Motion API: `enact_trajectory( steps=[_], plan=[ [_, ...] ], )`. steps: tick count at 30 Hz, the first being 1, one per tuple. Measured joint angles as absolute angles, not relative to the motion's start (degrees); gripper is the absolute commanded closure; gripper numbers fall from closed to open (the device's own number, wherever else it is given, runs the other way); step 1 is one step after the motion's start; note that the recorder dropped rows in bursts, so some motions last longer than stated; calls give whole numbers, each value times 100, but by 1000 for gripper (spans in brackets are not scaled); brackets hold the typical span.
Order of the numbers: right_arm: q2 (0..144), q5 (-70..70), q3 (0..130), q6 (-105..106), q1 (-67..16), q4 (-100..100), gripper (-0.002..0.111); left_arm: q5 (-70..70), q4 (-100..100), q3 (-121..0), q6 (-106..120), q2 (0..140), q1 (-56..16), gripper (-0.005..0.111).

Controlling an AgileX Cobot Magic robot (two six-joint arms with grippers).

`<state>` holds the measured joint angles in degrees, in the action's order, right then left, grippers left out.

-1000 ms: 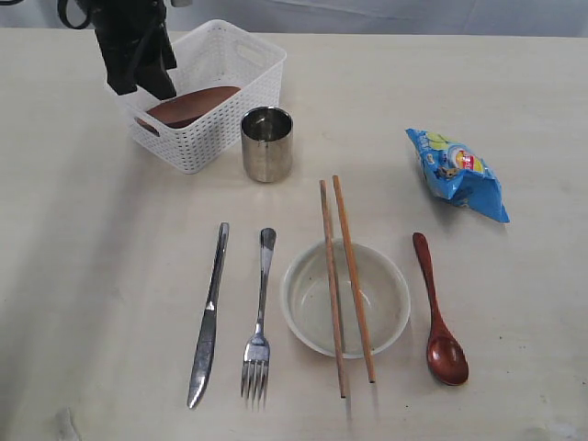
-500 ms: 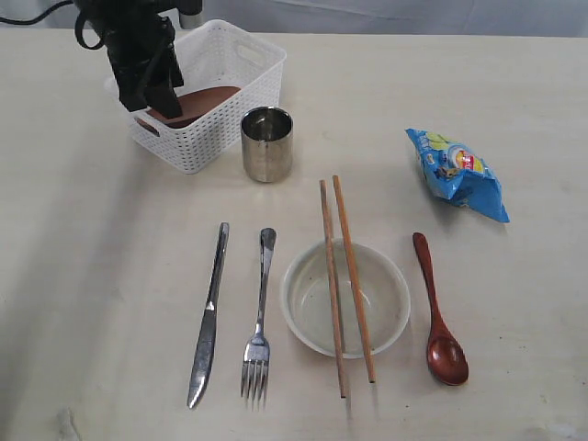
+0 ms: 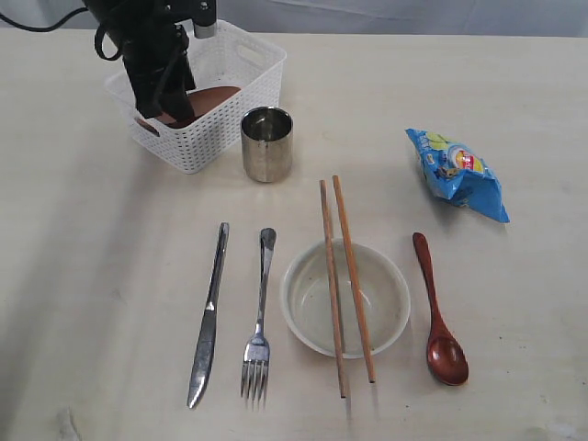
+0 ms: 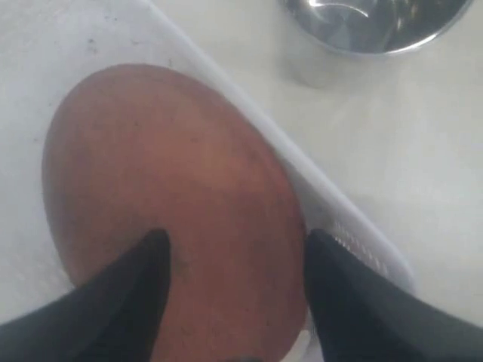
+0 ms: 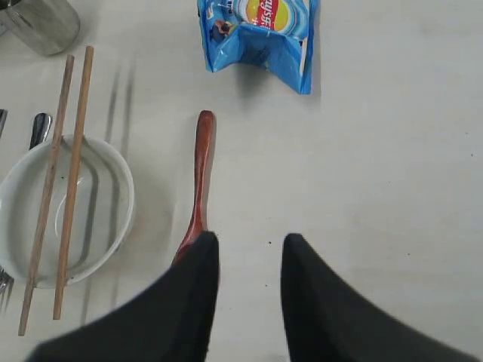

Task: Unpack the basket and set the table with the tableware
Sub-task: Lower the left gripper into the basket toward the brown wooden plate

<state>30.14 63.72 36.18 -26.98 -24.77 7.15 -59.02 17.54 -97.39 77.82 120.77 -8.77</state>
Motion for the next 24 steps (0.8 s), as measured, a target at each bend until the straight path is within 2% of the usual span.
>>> enact_trajectory(
  steps=[24],
  plan=[
    [3014, 6395, 3618, -2698, -2477, 845, 79, -5993, 1754, -9537, 7973, 12071, -877, 55]
  ],
)
